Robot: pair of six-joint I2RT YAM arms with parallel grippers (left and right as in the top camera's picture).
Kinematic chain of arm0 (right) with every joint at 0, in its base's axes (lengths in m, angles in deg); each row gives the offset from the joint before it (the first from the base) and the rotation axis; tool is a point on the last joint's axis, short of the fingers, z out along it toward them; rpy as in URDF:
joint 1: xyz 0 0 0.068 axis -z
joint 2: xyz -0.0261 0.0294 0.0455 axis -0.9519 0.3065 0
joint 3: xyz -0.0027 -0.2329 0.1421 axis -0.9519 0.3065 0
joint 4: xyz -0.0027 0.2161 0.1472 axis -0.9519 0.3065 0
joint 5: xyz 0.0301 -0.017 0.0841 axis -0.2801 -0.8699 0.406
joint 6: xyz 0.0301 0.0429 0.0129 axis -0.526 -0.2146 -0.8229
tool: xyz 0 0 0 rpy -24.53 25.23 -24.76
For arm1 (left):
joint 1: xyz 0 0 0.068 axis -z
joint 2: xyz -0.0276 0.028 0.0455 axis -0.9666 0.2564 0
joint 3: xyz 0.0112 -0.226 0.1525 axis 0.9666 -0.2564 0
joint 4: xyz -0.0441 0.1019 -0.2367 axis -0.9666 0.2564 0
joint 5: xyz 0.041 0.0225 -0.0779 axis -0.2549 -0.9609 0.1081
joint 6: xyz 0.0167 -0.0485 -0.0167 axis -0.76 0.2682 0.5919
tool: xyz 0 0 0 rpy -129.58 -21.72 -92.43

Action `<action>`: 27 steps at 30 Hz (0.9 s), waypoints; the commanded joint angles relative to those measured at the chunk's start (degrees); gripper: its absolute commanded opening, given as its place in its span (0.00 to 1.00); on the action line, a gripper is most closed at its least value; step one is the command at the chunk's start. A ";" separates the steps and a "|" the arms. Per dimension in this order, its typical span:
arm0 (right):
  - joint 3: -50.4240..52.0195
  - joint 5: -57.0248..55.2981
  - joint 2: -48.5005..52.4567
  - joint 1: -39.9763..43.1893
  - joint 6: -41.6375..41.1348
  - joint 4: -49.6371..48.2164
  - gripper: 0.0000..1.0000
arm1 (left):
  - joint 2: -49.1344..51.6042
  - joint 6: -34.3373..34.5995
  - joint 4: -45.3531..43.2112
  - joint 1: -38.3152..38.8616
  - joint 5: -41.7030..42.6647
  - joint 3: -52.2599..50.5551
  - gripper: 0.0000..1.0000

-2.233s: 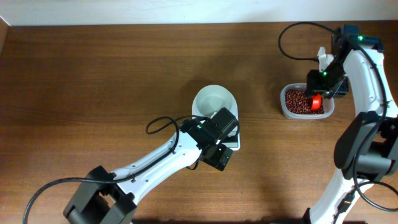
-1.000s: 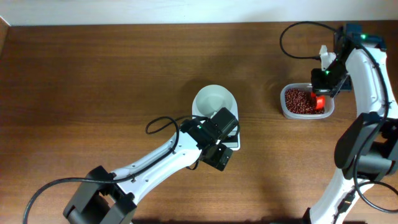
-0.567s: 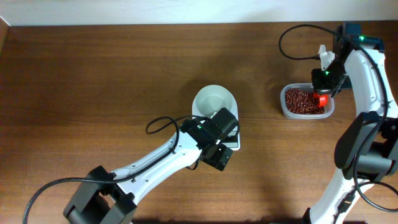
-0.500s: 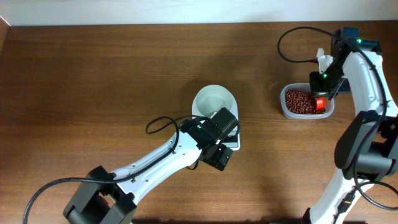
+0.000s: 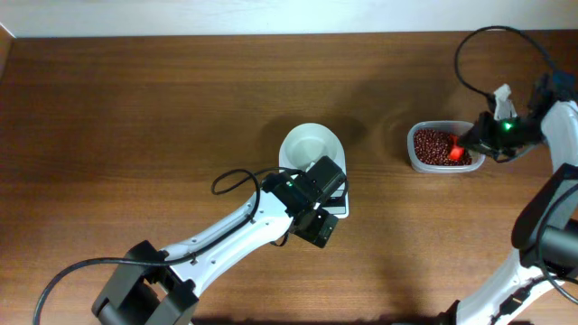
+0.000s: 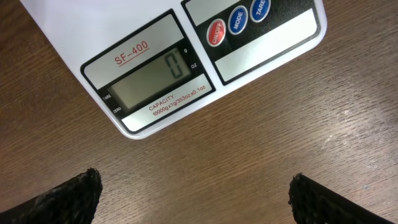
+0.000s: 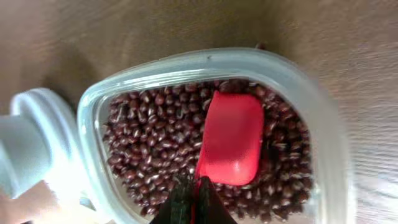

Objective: Scoop item into bowl and weigh 50g on scale
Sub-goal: 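Dip the red scoop into the beans with the right gripper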

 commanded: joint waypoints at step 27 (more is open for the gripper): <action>5.11 25.57 1.97 13.00 0.98 0.92 0.04 | 0.11 -0.07 -0.07 0.07 -0.26 -0.48 0.99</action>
